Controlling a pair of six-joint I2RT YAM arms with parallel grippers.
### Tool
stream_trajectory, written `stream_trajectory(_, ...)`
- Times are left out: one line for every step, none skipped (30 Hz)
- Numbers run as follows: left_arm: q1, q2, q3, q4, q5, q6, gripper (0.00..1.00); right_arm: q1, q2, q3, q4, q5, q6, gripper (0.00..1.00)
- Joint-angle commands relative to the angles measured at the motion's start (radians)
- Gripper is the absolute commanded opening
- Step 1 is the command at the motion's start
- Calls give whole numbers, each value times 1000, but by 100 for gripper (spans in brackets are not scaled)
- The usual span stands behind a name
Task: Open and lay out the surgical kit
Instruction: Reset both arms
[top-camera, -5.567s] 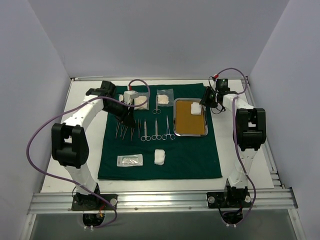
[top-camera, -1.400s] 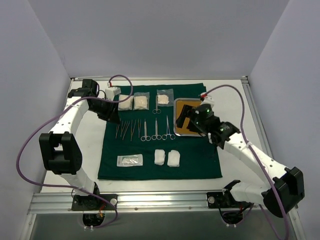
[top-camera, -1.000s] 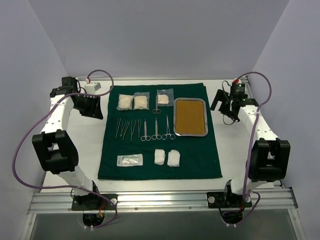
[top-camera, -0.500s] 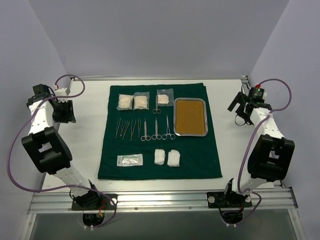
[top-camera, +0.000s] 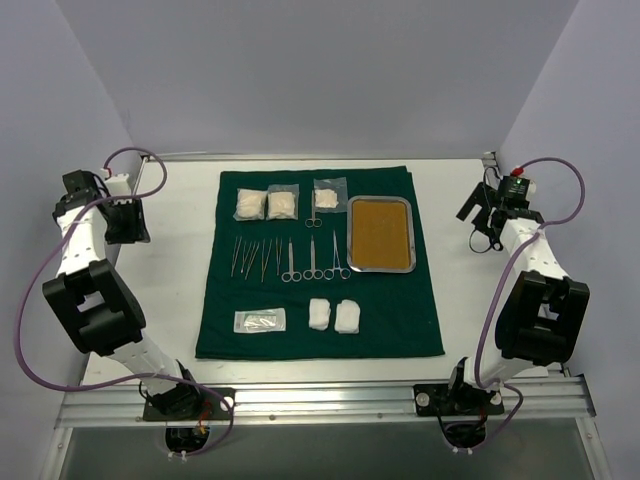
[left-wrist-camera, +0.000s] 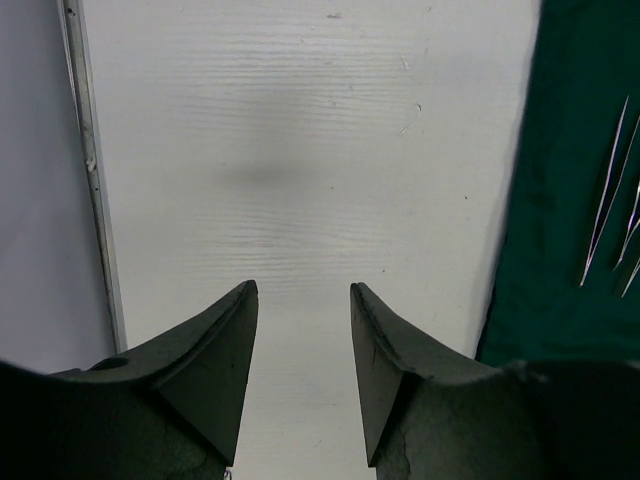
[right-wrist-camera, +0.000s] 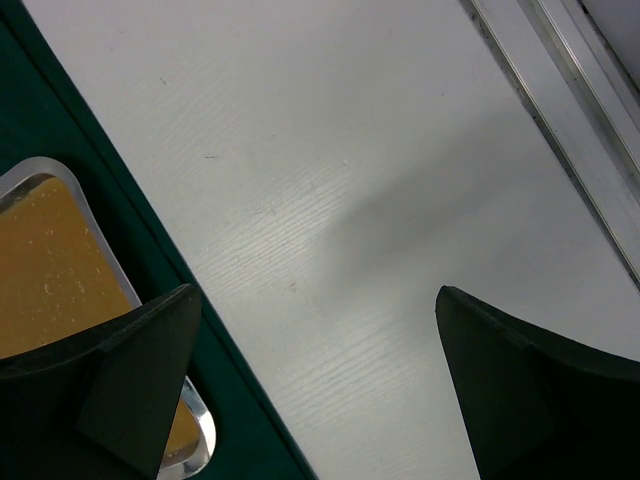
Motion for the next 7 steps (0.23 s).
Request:
stream_trajectory(1, -44, -9, 35, 37, -11, 51, -3, -43, -7, 24, 0, -9, 100)
stream_trajectory(1, -44, -9, 34, 38, -11, 51, -3, -47, -12, 29, -1, -9, 100)
stream_trajectory(1, -44, -9, 29, 38, -10, 51, -3, -52, -17, 35, -4, -12, 100)
stream_trajectory(1, -46, -9, 29, 41, -8, 52, -3, -58, -33, 58, -19, -15, 99)
stream_trajectory(1, -46, -9, 29, 43, -8, 51, -3, -73, -43, 70, -32, -18, 99)
stream_trajectory(1, -46, -9, 26, 45, -8, 52, -3, -81, -52, 81, -39, -23, 99)
stream_trajectory(1, -46, -9, 24, 48, -7, 52, -3, -87, -61, 91, -47, -27, 99)
